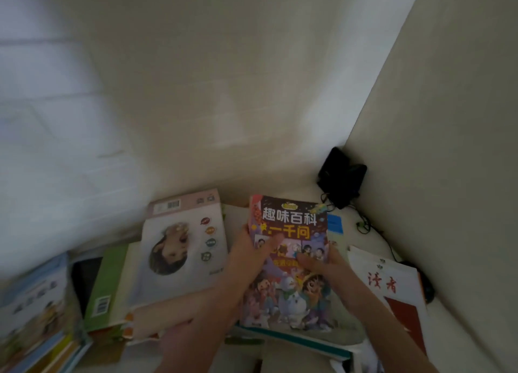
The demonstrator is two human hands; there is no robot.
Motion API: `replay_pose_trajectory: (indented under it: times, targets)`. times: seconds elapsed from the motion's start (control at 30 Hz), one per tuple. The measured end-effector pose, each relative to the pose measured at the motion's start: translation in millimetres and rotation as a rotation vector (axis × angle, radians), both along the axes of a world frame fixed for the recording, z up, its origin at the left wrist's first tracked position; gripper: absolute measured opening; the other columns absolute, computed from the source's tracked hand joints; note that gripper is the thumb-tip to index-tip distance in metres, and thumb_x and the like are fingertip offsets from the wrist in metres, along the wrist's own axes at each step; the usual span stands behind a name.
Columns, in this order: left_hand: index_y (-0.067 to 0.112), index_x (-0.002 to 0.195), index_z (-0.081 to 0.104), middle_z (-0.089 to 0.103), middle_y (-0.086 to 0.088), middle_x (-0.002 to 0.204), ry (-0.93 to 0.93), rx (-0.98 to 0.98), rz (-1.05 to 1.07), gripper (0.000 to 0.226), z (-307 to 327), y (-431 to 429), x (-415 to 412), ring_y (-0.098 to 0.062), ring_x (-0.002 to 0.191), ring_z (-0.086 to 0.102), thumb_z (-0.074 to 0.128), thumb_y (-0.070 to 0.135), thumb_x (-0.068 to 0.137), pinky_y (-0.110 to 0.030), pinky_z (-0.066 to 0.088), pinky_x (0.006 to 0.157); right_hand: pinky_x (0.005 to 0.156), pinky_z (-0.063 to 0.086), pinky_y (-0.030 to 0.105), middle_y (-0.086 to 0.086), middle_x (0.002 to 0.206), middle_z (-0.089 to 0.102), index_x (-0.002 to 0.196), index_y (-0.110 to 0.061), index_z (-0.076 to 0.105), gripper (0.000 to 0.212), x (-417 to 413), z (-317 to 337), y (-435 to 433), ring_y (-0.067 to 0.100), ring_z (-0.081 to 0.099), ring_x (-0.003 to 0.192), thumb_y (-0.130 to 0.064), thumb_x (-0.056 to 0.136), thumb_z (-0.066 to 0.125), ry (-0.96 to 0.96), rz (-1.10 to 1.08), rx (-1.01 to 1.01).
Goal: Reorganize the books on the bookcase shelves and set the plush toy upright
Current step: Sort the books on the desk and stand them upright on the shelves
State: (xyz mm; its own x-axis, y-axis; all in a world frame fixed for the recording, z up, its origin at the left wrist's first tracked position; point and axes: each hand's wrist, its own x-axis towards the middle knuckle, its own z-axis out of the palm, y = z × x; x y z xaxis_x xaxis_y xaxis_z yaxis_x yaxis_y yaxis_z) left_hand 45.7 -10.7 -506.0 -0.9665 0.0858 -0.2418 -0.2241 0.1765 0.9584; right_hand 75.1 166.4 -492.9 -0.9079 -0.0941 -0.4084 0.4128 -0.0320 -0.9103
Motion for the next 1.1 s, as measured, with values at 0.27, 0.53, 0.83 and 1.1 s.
replay_pose_trajectory:
  times: [0.27, 0.53, 0.83, 1.1]
  targets:
    - [0.025, 0.12, 0.051, 0.063, 0.004, 0.116, -0.075, 0.104, 0.014, 0.034, -38, 3, 1, -0.014, 0.107, 0.061, 0.064, 0.029, 0.089, -0.025, 0.051, 0.087, 0.085, 0.055, 0.045, 0.009, 0.104, 0.073, 0.121, -0.014, 0.058, 0.042, 5, -23, -1, 0.029, 0.071, 0.092, -0.023, 0.081, 0.069, -0.1, -0.02, -0.007]
    - [0.017, 0.134, 0.047, 0.062, -0.003, 0.124, -0.071, 0.109, 0.052, 0.053, -36, 4, 4, -0.02, 0.113, 0.059, 0.066, 0.031, 0.087, -0.038, 0.049, 0.097, 0.06, 0.059, 0.032, 0.011, 0.099, 0.074, 0.119, -0.009, 0.059, 0.036, 7, -22, -1, 0.029, 0.072, 0.084, -0.019, 0.086, 0.065, -0.107, -0.021, -0.001]
    - [0.013, 0.126, 0.053, 0.066, -0.002, 0.115, 0.027, 0.084, 0.14, 0.047, -13, 10, 14, -0.016, 0.102, 0.064, 0.069, 0.028, 0.084, -0.017, 0.052, 0.075, 0.073, 0.059, 0.033, 0.006, 0.114, 0.07, 0.127, -0.019, 0.053, 0.046, 15, -11, 4, 0.022, 0.071, 0.093, -0.025, 0.083, 0.067, 0.066, 0.047, 0.037]
    - [0.02, 0.123, 0.053, 0.066, 0.005, 0.112, 0.212, 0.148, 0.431, 0.044, 43, -28, 67, -0.012, 0.099, 0.065, 0.07, 0.03, 0.083, -0.027, 0.056, 0.08, 0.06, 0.055, 0.018, -0.008, 0.114, 0.054, 0.14, -0.035, 0.02, 0.079, 20, 31, -36, 0.0, 0.069, 0.082, -0.009, 0.083, 0.067, 0.403, 0.097, 0.068]
